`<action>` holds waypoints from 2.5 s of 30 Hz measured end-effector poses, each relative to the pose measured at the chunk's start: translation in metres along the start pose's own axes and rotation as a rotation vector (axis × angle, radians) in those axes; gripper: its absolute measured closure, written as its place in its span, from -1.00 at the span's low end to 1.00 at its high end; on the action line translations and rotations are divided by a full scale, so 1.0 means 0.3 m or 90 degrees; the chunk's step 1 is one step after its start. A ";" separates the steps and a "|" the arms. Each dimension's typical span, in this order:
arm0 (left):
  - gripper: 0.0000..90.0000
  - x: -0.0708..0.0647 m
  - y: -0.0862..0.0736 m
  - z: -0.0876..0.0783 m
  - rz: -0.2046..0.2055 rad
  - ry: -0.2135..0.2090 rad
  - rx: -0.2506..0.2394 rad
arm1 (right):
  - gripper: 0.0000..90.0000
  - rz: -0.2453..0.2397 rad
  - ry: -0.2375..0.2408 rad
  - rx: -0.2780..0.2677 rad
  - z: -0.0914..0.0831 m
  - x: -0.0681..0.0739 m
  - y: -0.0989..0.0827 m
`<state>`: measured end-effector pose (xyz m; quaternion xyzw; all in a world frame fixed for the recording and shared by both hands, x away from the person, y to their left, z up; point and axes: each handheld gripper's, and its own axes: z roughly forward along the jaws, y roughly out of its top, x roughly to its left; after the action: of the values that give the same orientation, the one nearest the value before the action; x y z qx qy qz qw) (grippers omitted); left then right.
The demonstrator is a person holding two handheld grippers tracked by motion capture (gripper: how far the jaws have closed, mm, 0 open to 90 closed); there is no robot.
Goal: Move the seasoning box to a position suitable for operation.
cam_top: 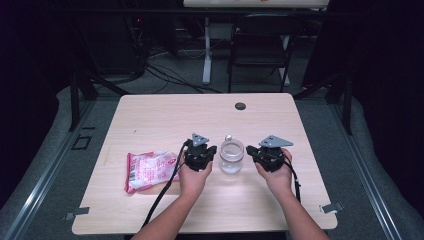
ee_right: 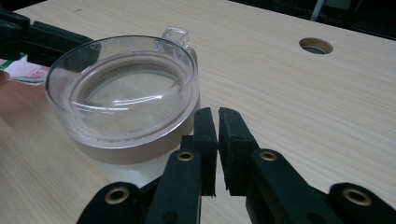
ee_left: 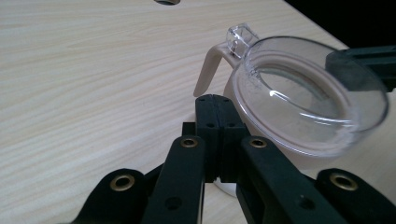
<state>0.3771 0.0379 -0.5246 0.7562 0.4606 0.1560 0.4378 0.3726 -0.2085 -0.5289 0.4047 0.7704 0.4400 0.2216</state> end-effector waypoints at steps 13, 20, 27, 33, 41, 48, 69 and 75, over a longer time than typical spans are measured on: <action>1.00 -0.019 -0.006 0.031 0.023 0.005 0.008 | 1.00 0.008 0.023 0.006 0.010 0.009 0.007; 1.00 -0.015 -0.007 0.011 0.040 -0.005 0.019 | 1.00 0.004 0.025 0.008 0.000 0.026 0.004; 1.00 -0.022 -0.021 -0.042 0.059 -0.040 0.016 | 1.00 -0.010 0.029 0.019 -0.036 0.063 -0.012; 1.00 -0.023 -0.049 -0.092 0.088 -0.066 0.019 | 1.00 -0.016 0.027 0.025 -0.072 0.119 -0.034; 1.00 -0.002 -0.102 -0.161 0.109 -0.103 0.017 | 1.00 -0.043 0.058 0.046 -0.124 0.195 -0.062; 0.98 0.025 -0.132 -0.222 0.110 -0.098 0.040 | 0.92 -0.078 0.076 0.046 -0.140 0.216 -0.069; 1.00 0.015 -0.209 -0.195 0.114 -0.088 0.099 | 1.00 -0.083 0.111 0.081 -0.075 0.230 -0.103; 1.00 0.016 -0.205 -0.183 0.119 -0.083 0.096 | 1.00 -0.082 0.117 0.092 -0.088 0.241 -0.113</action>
<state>0.3102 0.0820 -0.5437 0.8349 0.3694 0.1115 0.3926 0.2982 -0.1721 -0.5433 0.3272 0.8417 0.4031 0.1480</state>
